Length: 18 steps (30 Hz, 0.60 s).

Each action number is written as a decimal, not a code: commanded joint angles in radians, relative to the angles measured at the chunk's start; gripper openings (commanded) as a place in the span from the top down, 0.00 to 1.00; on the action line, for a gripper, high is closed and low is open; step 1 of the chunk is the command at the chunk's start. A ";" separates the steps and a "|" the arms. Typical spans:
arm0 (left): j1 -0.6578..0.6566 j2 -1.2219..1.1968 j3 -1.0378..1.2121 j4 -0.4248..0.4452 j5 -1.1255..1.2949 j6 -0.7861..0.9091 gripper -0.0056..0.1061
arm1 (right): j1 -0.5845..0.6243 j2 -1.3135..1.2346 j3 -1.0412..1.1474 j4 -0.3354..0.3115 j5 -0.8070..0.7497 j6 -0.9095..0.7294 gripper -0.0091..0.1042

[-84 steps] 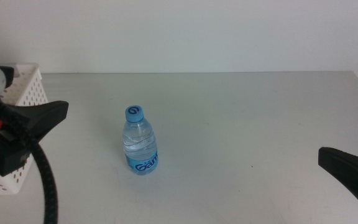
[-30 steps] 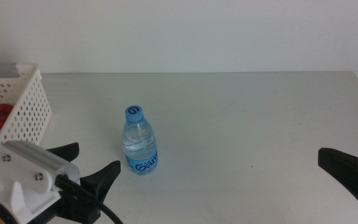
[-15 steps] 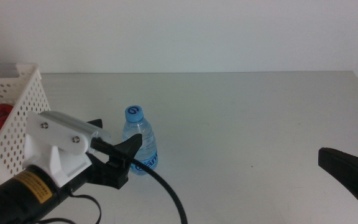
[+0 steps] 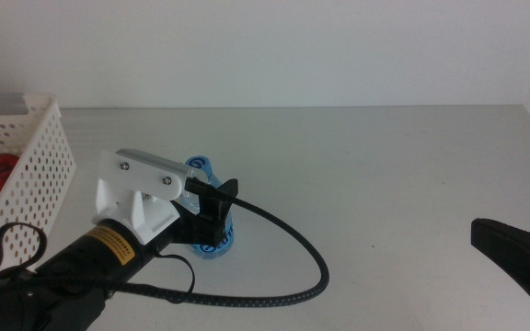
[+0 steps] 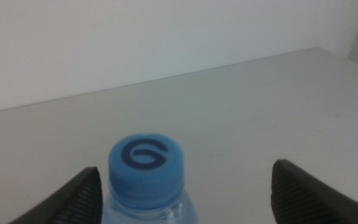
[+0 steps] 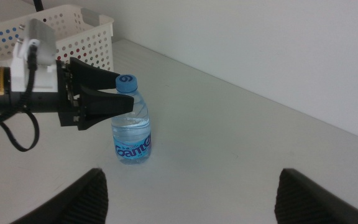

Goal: Use arms to grab the bottles and put them into the dustbin to the left of the table.

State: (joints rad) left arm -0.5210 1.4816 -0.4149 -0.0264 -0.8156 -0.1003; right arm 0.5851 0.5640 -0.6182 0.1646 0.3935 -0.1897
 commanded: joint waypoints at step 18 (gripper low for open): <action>-0.006 0.308 -0.046 -0.073 -0.471 -0.041 0.12 | 0.005 0.002 -0.029 -0.004 -0.070 -0.013 0.15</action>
State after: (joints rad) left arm -0.5210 1.7971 -0.4417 -0.0962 -1.1186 -0.1227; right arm 0.5851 0.5640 -0.6182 0.1646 0.3935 -0.1897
